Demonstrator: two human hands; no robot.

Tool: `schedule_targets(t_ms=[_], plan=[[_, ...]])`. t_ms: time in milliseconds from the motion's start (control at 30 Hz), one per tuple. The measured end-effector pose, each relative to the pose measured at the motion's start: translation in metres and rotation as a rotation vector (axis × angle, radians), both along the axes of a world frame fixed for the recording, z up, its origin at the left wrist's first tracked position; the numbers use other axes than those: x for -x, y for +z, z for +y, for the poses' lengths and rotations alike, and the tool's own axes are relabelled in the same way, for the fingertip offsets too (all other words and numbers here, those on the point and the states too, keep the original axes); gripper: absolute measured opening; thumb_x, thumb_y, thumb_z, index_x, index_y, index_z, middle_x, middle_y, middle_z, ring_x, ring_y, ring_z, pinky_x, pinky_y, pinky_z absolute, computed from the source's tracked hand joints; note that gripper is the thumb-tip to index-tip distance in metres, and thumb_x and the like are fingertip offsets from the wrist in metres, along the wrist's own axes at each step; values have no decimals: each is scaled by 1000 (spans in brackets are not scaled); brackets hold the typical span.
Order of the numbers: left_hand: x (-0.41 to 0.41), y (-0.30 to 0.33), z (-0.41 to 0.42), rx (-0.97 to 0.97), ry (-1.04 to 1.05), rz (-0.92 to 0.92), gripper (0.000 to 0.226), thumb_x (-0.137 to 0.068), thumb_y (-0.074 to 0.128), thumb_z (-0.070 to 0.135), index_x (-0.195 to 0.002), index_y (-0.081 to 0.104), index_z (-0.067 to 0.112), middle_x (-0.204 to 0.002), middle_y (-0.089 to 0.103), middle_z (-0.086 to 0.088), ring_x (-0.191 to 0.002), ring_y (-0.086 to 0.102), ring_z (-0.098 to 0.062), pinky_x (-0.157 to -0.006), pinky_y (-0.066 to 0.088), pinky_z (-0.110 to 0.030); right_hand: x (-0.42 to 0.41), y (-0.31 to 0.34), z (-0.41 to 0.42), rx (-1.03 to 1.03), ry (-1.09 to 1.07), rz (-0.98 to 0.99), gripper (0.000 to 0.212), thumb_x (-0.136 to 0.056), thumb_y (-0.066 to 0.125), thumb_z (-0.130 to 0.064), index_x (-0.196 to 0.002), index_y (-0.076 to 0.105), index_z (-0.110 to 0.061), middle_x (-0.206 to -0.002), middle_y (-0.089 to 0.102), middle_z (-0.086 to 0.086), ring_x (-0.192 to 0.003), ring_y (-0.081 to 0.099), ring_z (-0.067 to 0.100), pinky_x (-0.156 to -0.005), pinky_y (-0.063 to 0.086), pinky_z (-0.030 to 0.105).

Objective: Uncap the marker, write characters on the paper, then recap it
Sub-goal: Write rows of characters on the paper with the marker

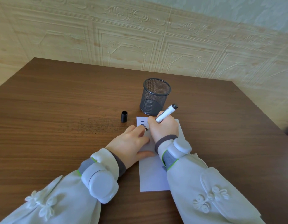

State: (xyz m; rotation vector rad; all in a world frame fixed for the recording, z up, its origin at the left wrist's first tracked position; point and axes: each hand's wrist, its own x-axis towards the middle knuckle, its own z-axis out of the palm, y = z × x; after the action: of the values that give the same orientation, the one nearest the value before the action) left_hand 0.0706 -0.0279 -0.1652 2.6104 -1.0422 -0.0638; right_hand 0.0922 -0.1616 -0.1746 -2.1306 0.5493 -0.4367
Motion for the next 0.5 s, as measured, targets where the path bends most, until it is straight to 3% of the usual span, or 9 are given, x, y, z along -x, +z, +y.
schedule_targets(t_ms=[167,300,400,500], plan=[[1,4,-2,-30,25,1,66,-78,28,65,-101,65,15,-102,49,-6,-92,45,-22,-76,51,-39,1,2,0,-27,-11,13,30,-77,57,-18,-56,36,-16,-50,43,-2,-58,45,24,-57,34,28],[1,6,-3,-74,37,36,73,-76,23,69,-113,60,18,-113,43,-3,-103,39,-20,-85,48,-38,5,10,-2,-71,-10,-6,19,-81,59,-25,-65,52,-15,-53,54,-2,-53,51,15,-48,33,24],[0,4,-2,-173,43,76,54,-87,38,60,-122,53,23,-121,36,2,-111,34,-15,-92,45,-33,3,13,-11,-135,-19,-74,23,-80,62,-30,-61,57,-20,-56,64,-3,-61,64,15,-57,45,24],[-1,4,-3,-175,39,89,49,-89,42,56,-124,52,24,-122,35,3,-113,32,-14,-93,45,-33,3,13,-26,-216,-19,-92,23,-79,71,-27,-60,58,-22,-51,62,-4,-41,55,2,-53,44,21]])
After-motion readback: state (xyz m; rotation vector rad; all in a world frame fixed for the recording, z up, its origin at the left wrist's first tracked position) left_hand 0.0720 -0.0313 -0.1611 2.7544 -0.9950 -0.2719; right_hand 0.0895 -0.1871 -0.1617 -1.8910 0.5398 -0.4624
